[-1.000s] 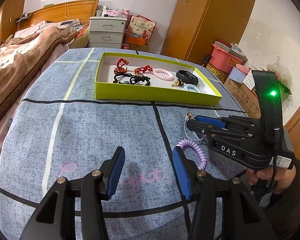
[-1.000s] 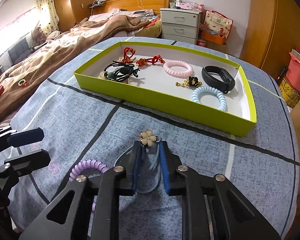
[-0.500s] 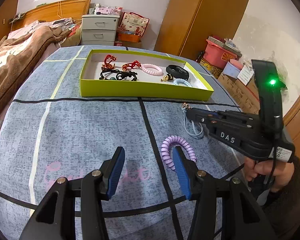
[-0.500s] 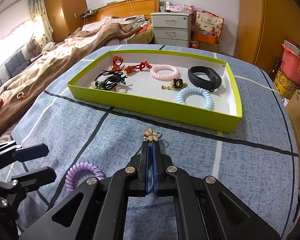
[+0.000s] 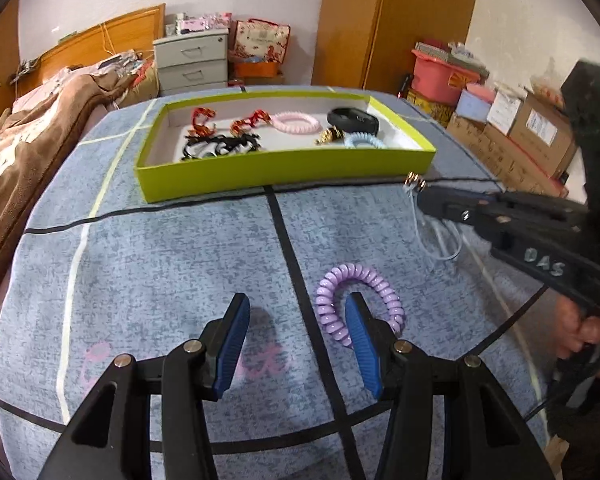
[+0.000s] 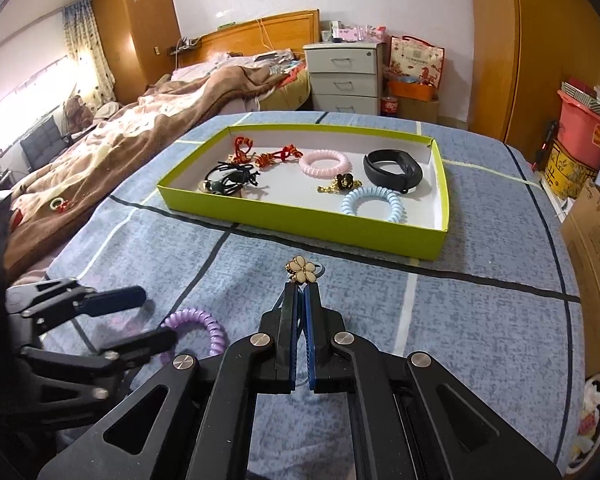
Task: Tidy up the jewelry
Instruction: 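Grasp the purple coil hair tie with the left gripper while the right holds the flower elastic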
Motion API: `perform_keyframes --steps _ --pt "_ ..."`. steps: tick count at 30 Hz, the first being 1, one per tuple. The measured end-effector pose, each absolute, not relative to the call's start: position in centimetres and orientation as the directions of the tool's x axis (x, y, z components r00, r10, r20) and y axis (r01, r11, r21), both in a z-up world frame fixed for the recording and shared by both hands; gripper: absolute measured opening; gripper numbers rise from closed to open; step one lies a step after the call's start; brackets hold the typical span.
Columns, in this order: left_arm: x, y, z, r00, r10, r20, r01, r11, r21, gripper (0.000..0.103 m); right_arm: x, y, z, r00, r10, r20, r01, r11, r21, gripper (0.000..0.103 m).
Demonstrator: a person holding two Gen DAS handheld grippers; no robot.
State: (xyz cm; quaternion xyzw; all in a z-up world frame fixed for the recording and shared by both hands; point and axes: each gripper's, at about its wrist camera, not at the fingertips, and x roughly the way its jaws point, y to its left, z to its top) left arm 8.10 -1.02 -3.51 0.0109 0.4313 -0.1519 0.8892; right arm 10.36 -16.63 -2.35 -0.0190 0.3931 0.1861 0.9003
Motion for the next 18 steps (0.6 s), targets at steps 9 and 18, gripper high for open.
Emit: perform_keyframes --steps 9,18 --pt "7.9 -2.0 -3.8 0.595 -0.213 -0.775 0.273 0.96 -0.054 0.045 9.9 -17.2 -2.3 0.629 0.328 -0.705 -0.343 0.931 0.128 0.003" --pt "7.9 -1.8 -3.8 0.585 -0.251 -0.772 0.286 0.954 -0.093 0.016 9.6 -17.3 -2.2 0.63 0.331 -0.702 -0.34 0.931 0.134 0.003"
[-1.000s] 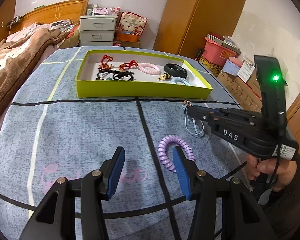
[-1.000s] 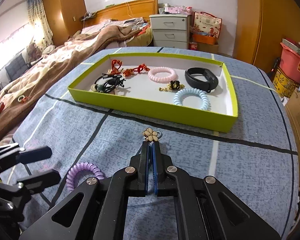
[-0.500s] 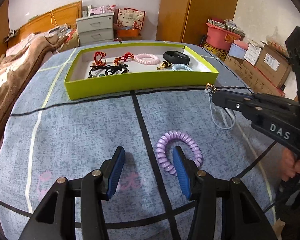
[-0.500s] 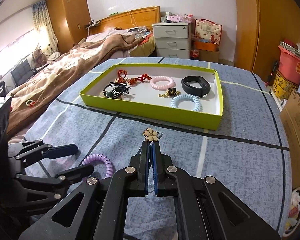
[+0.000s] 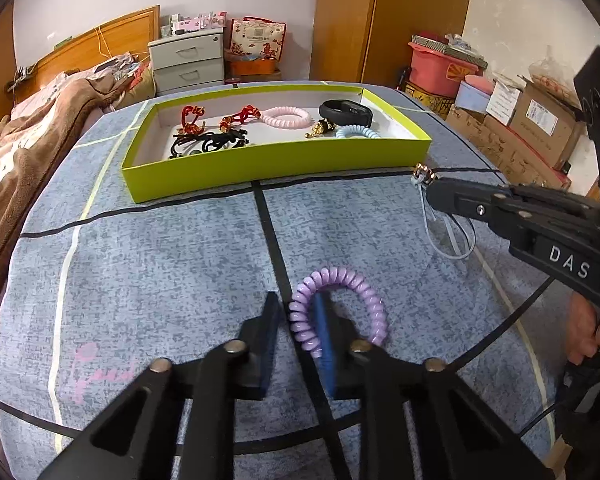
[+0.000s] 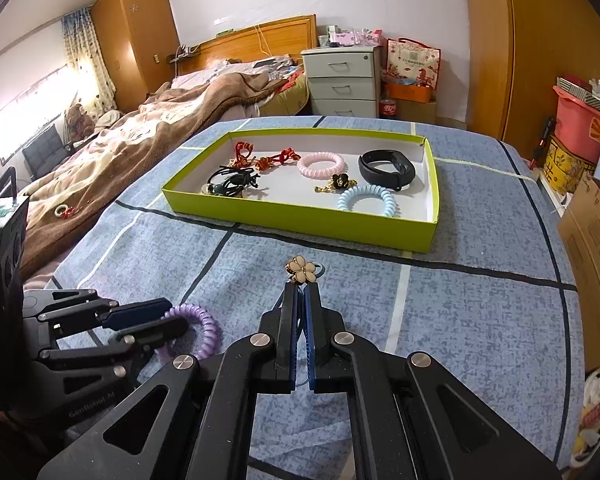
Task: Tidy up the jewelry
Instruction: 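Grasp the purple coil hair tie with the left gripper while the right holds the flower elastic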
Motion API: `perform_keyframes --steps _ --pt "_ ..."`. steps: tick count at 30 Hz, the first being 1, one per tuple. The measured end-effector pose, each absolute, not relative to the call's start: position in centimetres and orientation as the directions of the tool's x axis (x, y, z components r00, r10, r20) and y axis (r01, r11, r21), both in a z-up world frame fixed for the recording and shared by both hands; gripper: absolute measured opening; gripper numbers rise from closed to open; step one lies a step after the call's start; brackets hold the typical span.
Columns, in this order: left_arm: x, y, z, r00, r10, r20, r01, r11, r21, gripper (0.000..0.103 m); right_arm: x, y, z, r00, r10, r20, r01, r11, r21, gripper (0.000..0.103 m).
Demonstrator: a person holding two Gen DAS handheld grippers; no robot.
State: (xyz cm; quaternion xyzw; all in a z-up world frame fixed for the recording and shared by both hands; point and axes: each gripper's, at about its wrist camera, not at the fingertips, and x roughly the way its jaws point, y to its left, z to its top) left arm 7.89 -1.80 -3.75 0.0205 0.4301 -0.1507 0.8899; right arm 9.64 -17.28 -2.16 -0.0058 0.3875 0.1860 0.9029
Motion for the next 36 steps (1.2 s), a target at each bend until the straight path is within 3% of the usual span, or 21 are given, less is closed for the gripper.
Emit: perform_keyframes --steps 36 --pt "8.7 2.2 0.3 0.67 -0.317 -0.671 0.239 0.948 -0.21 0.01 9.1 -17.7 -1.1 0.659 0.327 -0.677 -0.317 0.937 0.143 0.003"
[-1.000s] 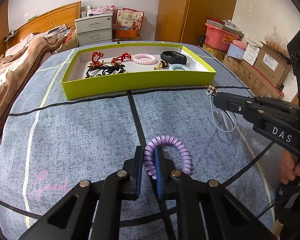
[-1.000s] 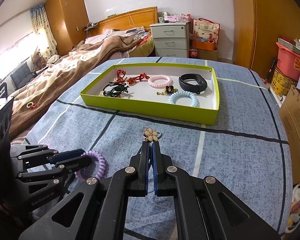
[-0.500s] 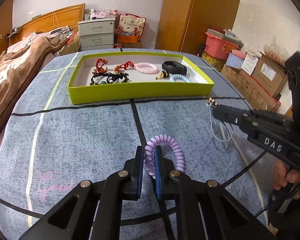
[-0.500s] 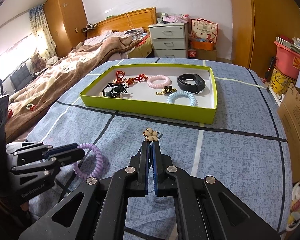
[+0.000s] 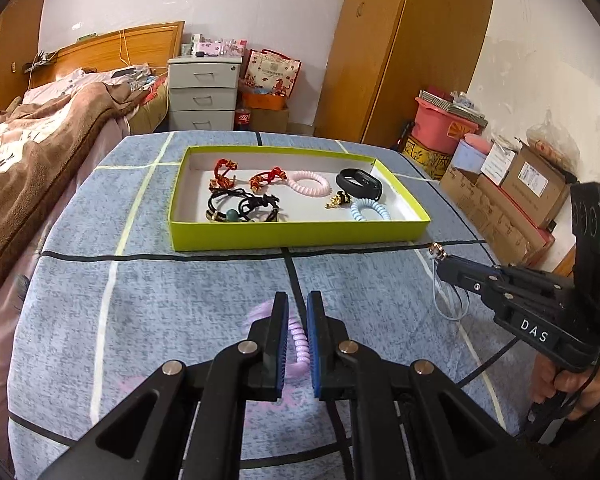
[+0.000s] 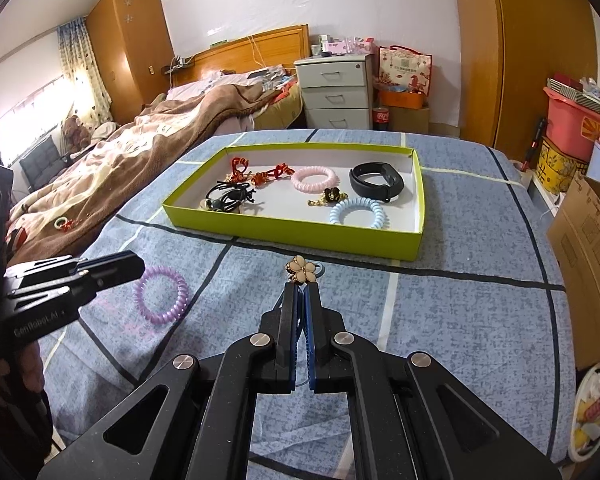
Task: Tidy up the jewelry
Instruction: 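Grasp the purple coil hair tie with the left gripper while the right holds the flower elastic, then carry both ties into the green box and open both grippers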
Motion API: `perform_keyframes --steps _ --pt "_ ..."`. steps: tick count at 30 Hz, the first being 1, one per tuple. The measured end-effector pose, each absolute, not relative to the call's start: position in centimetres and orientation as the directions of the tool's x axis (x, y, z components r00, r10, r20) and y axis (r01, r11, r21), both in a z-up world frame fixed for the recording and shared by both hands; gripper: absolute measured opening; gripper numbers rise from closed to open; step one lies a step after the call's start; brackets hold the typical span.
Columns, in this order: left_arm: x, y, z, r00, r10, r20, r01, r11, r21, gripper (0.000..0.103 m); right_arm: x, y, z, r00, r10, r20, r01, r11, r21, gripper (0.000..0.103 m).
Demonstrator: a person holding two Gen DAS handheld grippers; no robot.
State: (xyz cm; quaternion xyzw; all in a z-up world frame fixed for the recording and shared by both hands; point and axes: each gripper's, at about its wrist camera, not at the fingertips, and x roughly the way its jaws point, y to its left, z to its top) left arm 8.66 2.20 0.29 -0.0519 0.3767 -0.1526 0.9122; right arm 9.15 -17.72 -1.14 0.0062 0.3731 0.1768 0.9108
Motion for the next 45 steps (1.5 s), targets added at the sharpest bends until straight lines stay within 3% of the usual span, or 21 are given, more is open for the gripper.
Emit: perform_keyframes --steps 11,13,14,15,19,23,25,27,28,45 --pt "8.9 3.7 -0.3 0.649 -0.327 -0.687 0.247 0.945 -0.216 0.011 9.0 -17.9 -0.5 0.663 0.331 -0.671 -0.323 0.936 0.143 0.003" --pt "9.1 3.8 -1.3 0.628 -0.29 -0.722 0.228 0.956 -0.186 0.023 9.1 -17.9 -0.5 0.66 0.331 -0.674 -0.321 0.936 0.146 0.003" --pt "9.2 3.9 -1.8 0.621 -0.265 -0.738 0.206 0.963 -0.173 0.039 9.1 -17.9 -0.5 0.657 0.333 -0.676 -0.321 0.935 0.149 0.003" --pt "9.2 4.0 -2.1 0.615 -0.25 -0.748 0.192 0.967 -0.165 0.046 9.1 -17.8 -0.5 0.656 0.335 -0.677 -0.322 0.935 0.152 0.003" --pt "9.8 3.5 -3.5 0.581 -0.2 -0.789 0.187 0.976 -0.111 0.046 9.2 -17.5 -0.8 0.649 0.336 -0.683 -0.328 0.933 0.147 0.003" --pt "9.8 2.6 -4.0 0.589 -0.124 -0.799 0.186 0.982 -0.016 0.046 9.3 -17.3 -0.7 0.646 0.344 -0.681 -0.337 0.93 0.15 0.003" --pt "9.8 2.5 -4.0 0.593 -0.137 -0.793 0.199 0.98 -0.02 0.034 9.4 -17.2 -0.9 0.644 0.345 -0.683 -0.339 0.929 0.149 0.003" --pt "9.8 2.5 -4.0 0.596 -0.133 -0.792 0.199 0.98 -0.014 0.013 9.4 -17.1 -1.0 0.64 0.345 -0.687 -0.34 0.928 0.15 0.003" --pt "9.7 2.4 -3.9 0.593 -0.139 -0.793 0.209 0.978 -0.015 0.011 9.4 -17.0 -1.1 0.639 0.345 -0.688 -0.34 0.928 0.151 0.003" --pt "10.3 3.0 -0.6 0.632 -0.255 -0.732 0.242 0.962 -0.127 0.01 10.3 -17.8 -0.3 0.655 0.335 -0.677 -0.319 0.935 0.154 0.003"
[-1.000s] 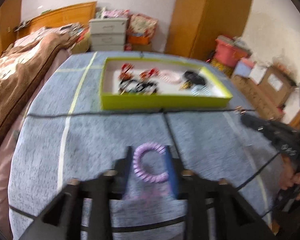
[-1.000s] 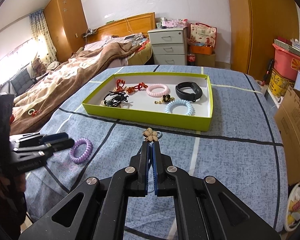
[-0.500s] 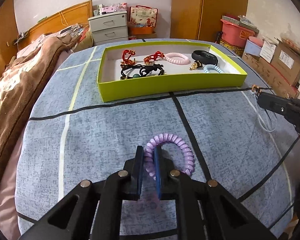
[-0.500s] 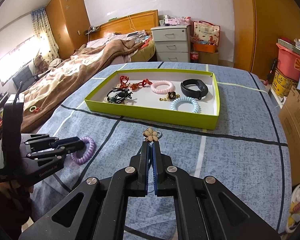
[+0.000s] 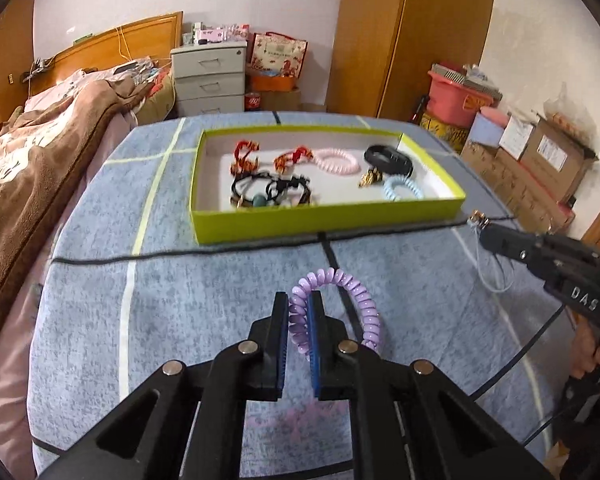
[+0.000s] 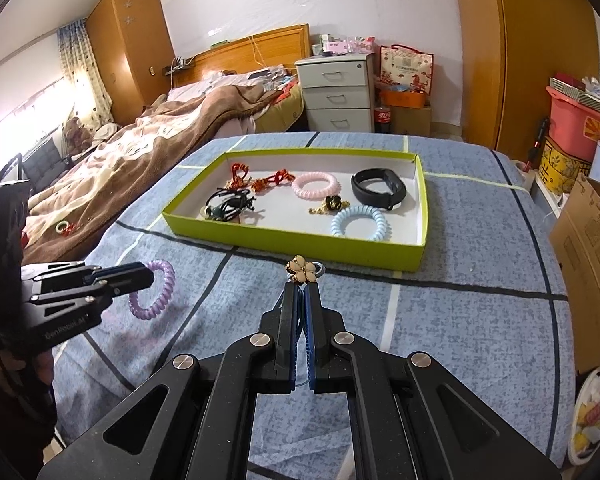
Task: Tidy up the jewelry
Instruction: 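Carry both ties into the green box and open both grippers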
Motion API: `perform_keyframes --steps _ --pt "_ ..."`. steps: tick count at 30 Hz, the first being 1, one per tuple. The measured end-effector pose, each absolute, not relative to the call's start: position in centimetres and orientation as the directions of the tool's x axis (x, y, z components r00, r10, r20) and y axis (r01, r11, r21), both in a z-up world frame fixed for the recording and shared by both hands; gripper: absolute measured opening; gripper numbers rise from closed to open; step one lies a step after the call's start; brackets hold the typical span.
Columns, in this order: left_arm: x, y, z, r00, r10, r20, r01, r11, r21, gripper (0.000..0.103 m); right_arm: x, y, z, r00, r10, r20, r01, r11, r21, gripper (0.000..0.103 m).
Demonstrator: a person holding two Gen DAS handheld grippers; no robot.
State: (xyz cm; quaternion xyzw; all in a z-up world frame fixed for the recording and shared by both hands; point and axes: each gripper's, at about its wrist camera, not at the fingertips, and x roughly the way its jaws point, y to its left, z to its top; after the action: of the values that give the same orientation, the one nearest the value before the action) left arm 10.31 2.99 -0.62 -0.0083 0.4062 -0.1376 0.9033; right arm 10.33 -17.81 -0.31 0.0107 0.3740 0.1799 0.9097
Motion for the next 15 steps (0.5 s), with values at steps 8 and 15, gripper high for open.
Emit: perform_keyframes --steps 8,15 --pt "13.4 3.5 1.5 0.657 -0.265 -0.706 0.221 0.963 -0.156 0.01 12.5 -17.6 1.3 0.672 0.329 -0.663 -0.312 0.938 0.148 0.003" --pt "17.0 3.8 2.3 0.664 -0.256 -0.703 0.203 0.966 -0.159 0.01 16.1 -16.4 2.0 0.676 0.335 -0.656 -0.317 0.936 0.15 0.003"
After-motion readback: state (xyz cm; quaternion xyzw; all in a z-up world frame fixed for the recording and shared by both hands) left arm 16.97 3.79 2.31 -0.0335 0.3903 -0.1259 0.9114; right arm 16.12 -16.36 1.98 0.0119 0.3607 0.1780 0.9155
